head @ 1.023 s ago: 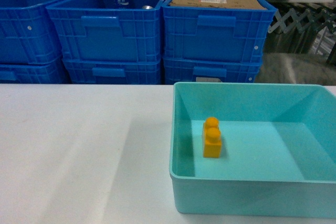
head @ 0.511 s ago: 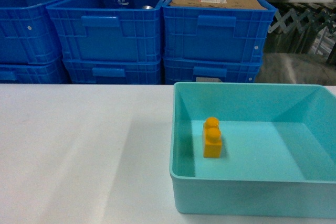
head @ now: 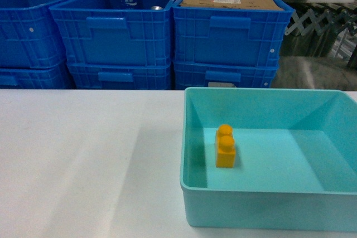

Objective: Pick red block from blue box to shelf

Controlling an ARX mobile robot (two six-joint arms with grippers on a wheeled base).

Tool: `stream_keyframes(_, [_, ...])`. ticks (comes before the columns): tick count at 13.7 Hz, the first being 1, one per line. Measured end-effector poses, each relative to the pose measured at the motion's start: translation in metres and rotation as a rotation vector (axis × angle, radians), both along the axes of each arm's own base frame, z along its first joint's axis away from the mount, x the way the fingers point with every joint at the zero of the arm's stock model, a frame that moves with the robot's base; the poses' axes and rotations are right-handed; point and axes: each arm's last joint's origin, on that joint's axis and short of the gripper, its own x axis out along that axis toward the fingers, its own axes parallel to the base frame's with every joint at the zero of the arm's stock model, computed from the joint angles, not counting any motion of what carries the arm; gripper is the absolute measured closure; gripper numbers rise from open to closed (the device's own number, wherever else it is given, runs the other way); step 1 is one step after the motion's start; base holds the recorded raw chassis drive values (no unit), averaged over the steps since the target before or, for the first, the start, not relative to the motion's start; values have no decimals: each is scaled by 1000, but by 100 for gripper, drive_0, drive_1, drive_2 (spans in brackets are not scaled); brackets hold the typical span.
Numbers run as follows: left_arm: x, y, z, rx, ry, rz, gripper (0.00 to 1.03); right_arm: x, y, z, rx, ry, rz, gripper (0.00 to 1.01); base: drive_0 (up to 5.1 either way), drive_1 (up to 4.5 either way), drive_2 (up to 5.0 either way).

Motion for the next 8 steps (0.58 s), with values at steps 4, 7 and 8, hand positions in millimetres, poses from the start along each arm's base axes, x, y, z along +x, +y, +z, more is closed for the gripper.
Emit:
stream_keyframes(4, [0, 0, 0, 0, 0, 0, 5, -5, 0, 0, 0, -1, 0, 73, 0, 0, 0])
stream_keyframes(7, [0, 0, 0, 0, 0, 0, 5, -11, 0, -3, 0, 17, 0, 73, 0, 0, 0])
stream_keyframes(8, [0, 0, 0, 0, 0, 1, 5, -17, 0, -5, 0, 24, 0, 73, 0, 0, 0])
